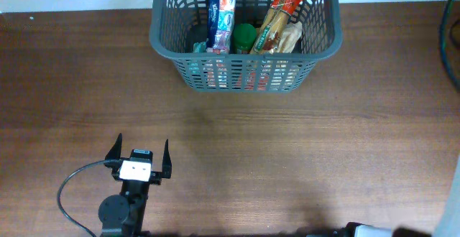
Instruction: Pack container
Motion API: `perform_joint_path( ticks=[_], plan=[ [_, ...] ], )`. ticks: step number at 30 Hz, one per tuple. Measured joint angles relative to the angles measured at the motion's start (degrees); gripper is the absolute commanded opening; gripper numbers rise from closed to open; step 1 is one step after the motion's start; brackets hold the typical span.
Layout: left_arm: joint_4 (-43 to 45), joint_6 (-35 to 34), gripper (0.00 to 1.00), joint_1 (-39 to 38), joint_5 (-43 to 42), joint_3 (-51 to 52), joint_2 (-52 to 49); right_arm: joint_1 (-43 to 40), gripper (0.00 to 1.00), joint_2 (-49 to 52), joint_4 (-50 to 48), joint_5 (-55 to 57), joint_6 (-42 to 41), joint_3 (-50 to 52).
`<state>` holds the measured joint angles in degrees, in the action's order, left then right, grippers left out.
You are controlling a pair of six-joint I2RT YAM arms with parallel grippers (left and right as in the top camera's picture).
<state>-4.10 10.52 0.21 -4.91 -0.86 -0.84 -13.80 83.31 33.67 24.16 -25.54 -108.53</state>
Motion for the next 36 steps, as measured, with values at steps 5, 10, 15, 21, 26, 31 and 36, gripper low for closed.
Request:
perform_joint_path(
  ticks=[5, 10, 15, 21, 26, 31, 36],
  plan=[
    [0.0, 0.0, 0.99, 0.0, 0.0, 0.0, 0.0, 0.0, 0.99, -11.7, -16.0, -0.7, 1.7, 19.4],
    [0.0, 0.0, 0.99, 0.0, 0.0, 0.0, 0.0, 0.0, 0.99, -23.0, -27.9, -2.6, 4.9, 35.1],
    [0.0, 0.0, 0.99, 0.0, 0.0, 0.0, 0.0, 0.0, 0.99, -32.3, -31.4, -3.8, 6.3, 46.0],
    [0.0, 0.0, 0.99, 0.0, 0.0, 0.0, 0.0, 0.0, 0.99, -40.4, -32.1, -4.7, 7.6, 56.6],
    [0.0, 0.0, 0.99, 0.0, 0.0, 0.0, 0.0, 0.0, 0.99, -46.7, -36.0, -5.1, 11.7, 66.1],
    [0.0, 0.0, 0.99, 0.0, 0.0, 0.0, 0.0, 0.0, 0.99, -51.4, -39.4, -6.5, 15.4, 74.9],
    [0.0, 0.0, 0.99, 0.0, 0.3, 0.0, 0.0, 0.0, 0.99, -56.3, -39.9, -7.3, 16.9, 82.4]
  ],
)
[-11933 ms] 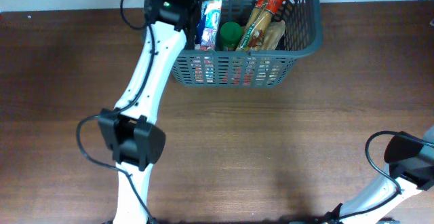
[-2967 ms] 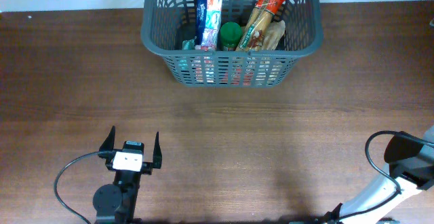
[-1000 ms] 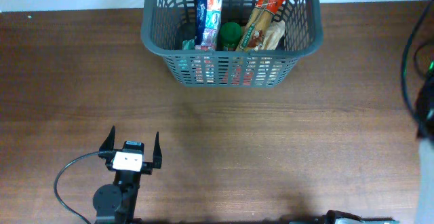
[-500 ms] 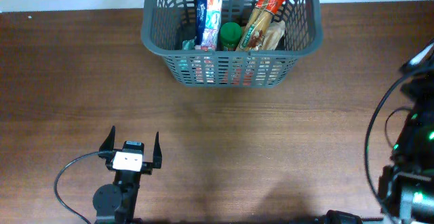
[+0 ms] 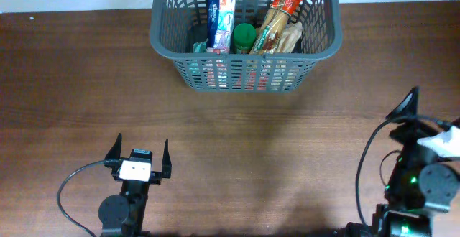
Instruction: Pack container
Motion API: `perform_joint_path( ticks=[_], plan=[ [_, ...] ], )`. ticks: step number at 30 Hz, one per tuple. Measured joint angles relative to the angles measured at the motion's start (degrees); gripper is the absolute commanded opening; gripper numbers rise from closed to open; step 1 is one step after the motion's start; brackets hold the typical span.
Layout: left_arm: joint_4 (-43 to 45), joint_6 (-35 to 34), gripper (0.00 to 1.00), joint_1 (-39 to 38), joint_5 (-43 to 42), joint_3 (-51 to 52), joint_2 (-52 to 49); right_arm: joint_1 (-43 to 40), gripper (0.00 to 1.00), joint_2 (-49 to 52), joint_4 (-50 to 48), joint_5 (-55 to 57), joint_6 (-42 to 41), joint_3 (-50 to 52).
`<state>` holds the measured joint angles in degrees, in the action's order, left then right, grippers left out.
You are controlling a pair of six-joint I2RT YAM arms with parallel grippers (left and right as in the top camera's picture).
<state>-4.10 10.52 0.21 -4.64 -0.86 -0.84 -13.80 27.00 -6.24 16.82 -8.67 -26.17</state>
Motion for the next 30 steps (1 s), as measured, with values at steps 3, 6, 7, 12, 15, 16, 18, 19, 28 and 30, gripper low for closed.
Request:
perform_joint_path(
  ticks=[3, 6, 7, 12, 15, 16, 18, 19, 28, 30],
  plan=[
    [0.0, 0.0, 0.99, 0.0, 0.2, 0.0, 0.0, 0.0, 0.99, -4.0, 0.0, -0.1, 0.3, 3.2],
    [0.0, 0.0, 0.99, 0.0, 0.2, 0.0, 0.0, 0.0, 0.99, -7.6, 0.0, -0.2, 0.6, 5.8],
    [0.0, 0.0, 0.99, 0.0, 0.2, 0.0, 0.0, 0.0, 0.99, -8.7, 0.0, -0.3, 1.0, 6.5],
    [0.0, 0.0, 0.99, 0.0, 0.2, 0.0, 0.0, 0.6, 0.99, -13.3, 0.1, -1.1, 5.1, 10.0],
    [0.0, 0.0, 0.99, 0.0, 0.2, 0.0, 0.0, 1.7, 0.99, -14.6, 0.2, -1.4, 7.9, 10.8],
    [0.0, 0.0, 0.99, 0.0, 0.2, 0.0, 0.0, 1.9, 0.99, -14.8, 0.2, -1.5, 8.7, 10.8],
    [0.0, 0.0, 0.99, 0.0, 0.2, 0.0, 0.0, 2.0, 0.99, -15.0, 0.2, -1.5, 9.6, 10.8],
    [0.0, 0.0, 0.99, 0.0, 0.2, 0.0, 0.0, 2.0, 0.99, -15.0, 0.2, -1.5, 10.0, 10.9],
    [0.0, 0.0, 0.99, 0.0, 0.2, 0.0, 0.0, 2.0, 0.99, -17.7, -0.1, -5.6, 10.8, 15.5],
    [0.0, 0.0, 0.99, 0.0, 0.2, 0.0, 0.0, 2.0, 0.99, -19.0, -0.1, -6.6, 10.8, 16.6]
  ],
)
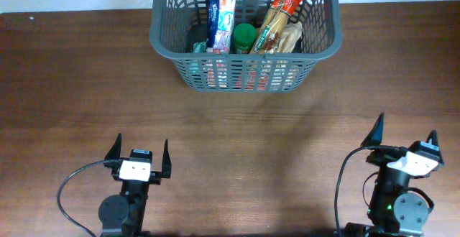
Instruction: Pack container
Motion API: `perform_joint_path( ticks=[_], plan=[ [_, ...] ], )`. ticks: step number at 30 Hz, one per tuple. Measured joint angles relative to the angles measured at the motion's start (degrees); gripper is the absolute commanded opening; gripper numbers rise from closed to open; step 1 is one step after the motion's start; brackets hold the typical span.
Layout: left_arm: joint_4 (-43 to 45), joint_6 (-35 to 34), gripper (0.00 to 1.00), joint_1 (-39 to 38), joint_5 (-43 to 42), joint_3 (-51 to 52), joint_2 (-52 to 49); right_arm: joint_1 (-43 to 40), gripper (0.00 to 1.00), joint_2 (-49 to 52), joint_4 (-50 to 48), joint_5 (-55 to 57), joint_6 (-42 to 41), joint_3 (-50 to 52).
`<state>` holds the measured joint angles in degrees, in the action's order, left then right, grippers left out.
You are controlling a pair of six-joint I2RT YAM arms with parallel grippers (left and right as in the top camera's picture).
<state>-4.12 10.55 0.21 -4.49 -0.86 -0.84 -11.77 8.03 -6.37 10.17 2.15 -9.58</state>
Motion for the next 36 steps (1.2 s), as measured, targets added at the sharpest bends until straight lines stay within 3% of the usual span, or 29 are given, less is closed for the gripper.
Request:
perform_joint_path(
  ticks=[20, 36],
  plan=[
    [0.0, 0.0, 0.99, 0.0, 0.0, 0.0, 0.0, 2.3, 0.99, -7.1, -0.1, -4.3, 0.0, 7.7],
    [0.0, 0.0, 0.99, 0.0, 0.0, 0.0, 0.0, 9.4, 0.99, -7.1, 10.1, -5.4, 0.0, 9.0]
  ],
)
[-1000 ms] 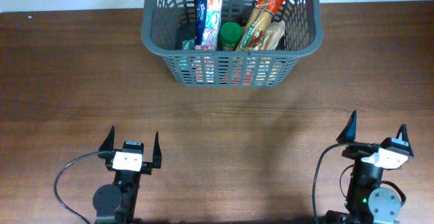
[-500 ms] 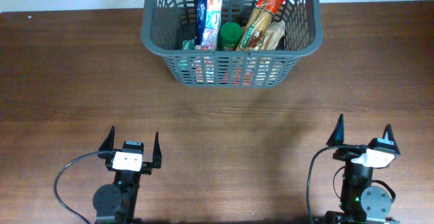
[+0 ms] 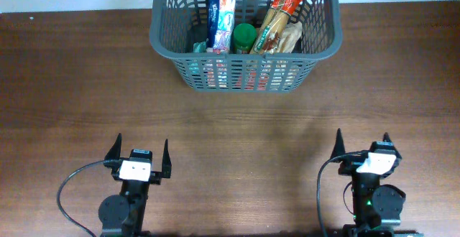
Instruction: Pack container
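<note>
A grey plastic basket (image 3: 321,47) stands at the back middle of the wooden table. Inside it are a blue and red carton (image 3: 221,18), a green-capped item (image 3: 244,36), an orange and tan snack packet (image 3: 274,20) and more goods at the bottom. My left gripper (image 3: 141,149) stands open near the front left, with nothing between its fingers. My right gripper (image 3: 361,142) stands open near the front right, also with nothing in it. Both are far in front of the basket.
A black cable (image 3: 68,194) loops beside the left arm. Another black cable (image 3: 451,29) runs along the right edge at the back. Bare brown wood (image 3: 237,143) lies between the grippers and the basket.
My right gripper has moved left and a little nearer the front edge, from about the far right to front right. It stays open. The left arm and basket have not moved.
At first only a sliver of the right arm showed at the bottom edge. Then its gripper appeared at the far right, turned sideways. Later it stood open facing the basket, and now it sits further left. The left gripper stayed open and still throughout.
</note>
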Motion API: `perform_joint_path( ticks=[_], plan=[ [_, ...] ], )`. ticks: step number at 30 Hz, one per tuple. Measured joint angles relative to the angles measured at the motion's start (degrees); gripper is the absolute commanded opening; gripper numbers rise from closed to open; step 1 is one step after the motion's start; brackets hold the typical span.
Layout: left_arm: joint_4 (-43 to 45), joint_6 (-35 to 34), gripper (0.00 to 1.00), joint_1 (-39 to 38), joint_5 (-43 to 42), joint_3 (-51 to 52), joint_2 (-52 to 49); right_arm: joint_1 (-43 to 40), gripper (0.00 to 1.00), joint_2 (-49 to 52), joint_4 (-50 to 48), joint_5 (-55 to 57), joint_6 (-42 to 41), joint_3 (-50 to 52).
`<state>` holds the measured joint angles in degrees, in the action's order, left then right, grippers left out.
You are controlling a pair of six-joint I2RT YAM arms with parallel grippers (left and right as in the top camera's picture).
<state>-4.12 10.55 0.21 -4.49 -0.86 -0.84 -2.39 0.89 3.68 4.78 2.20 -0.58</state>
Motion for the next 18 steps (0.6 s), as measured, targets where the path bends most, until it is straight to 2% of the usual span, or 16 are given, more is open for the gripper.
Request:
perform_joint_path(
  ticks=[18],
  plan=[
    [0.0, 0.0, 0.99, 0.0, 0.0, 0.0, 0.0, 3.3, 0.99, 0.0, 0.2, -0.9, 0.0, 0.0]
  ],
)
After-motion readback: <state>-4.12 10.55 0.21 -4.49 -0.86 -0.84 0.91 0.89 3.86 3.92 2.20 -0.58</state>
